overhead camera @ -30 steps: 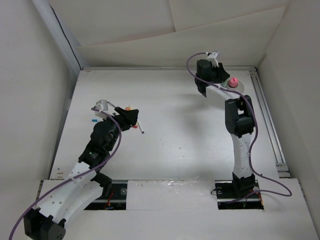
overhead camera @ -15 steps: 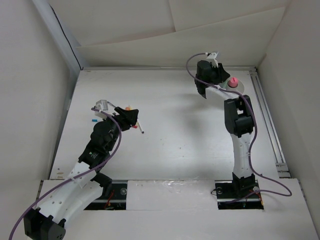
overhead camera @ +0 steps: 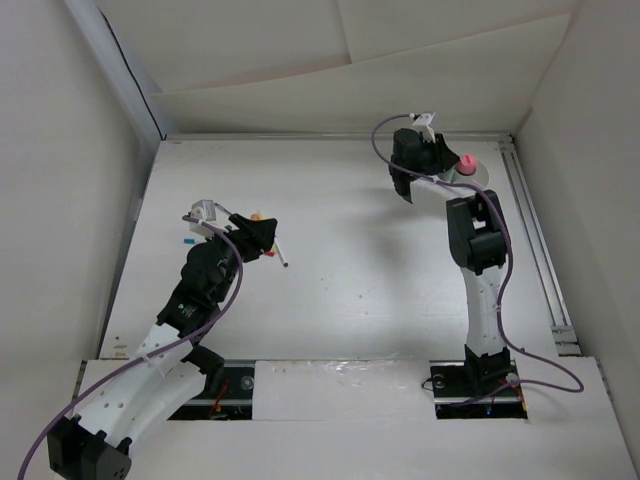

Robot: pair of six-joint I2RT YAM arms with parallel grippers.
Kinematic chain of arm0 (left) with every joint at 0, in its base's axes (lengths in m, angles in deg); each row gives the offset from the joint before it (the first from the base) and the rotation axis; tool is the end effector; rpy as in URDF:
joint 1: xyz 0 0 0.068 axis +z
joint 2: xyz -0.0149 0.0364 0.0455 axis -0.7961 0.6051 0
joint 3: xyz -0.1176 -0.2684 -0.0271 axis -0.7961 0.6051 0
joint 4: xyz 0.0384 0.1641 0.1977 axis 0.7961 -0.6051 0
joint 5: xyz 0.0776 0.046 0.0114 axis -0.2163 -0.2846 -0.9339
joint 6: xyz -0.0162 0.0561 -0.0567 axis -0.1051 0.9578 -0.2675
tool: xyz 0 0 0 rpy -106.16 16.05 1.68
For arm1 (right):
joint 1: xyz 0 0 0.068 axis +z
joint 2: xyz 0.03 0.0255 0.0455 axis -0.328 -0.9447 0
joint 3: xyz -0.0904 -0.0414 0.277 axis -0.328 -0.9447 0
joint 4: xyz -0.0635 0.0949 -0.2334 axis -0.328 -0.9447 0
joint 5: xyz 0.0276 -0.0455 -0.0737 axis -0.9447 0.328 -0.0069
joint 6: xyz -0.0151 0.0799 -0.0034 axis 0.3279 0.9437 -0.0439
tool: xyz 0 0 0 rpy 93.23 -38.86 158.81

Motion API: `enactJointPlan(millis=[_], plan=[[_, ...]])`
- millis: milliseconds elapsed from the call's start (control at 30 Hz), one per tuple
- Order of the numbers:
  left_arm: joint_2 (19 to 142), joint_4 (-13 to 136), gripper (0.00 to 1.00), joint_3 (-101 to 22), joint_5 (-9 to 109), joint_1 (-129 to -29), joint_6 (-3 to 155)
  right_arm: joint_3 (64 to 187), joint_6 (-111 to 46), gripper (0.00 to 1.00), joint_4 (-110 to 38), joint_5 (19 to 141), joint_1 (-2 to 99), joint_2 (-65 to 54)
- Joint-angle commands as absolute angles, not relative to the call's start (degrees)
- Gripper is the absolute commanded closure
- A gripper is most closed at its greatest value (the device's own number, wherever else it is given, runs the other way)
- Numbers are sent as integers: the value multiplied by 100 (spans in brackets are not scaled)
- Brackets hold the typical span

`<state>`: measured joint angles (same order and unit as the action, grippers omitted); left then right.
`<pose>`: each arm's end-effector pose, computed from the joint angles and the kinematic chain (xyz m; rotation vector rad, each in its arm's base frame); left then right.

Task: Sort the stationery into containers
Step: Place the pen in the storage box.

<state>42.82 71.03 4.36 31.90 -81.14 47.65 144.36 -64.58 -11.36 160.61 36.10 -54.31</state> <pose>0.1689 -0.0779 0.3160 -0.2969 1.5500 -0.8186 0.5260 0.0898 0.2246 0.3192 1.7457 -1.2101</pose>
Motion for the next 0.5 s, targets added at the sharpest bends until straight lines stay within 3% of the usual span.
enactJointPlan(millis=[0,267,467], plan=[[4208,7370,43,488,3162,-8089,4740,14297,-6365,62,-815,16201,3681,-5137],[4103,7318,43,488,3162,-8089,4740,14129,-6312,48,-815,16201,3804,-4715],[4103,7317,43,488,3162,-8089,4740,13919,-6251,47,-867,16088,4085,-4250]])
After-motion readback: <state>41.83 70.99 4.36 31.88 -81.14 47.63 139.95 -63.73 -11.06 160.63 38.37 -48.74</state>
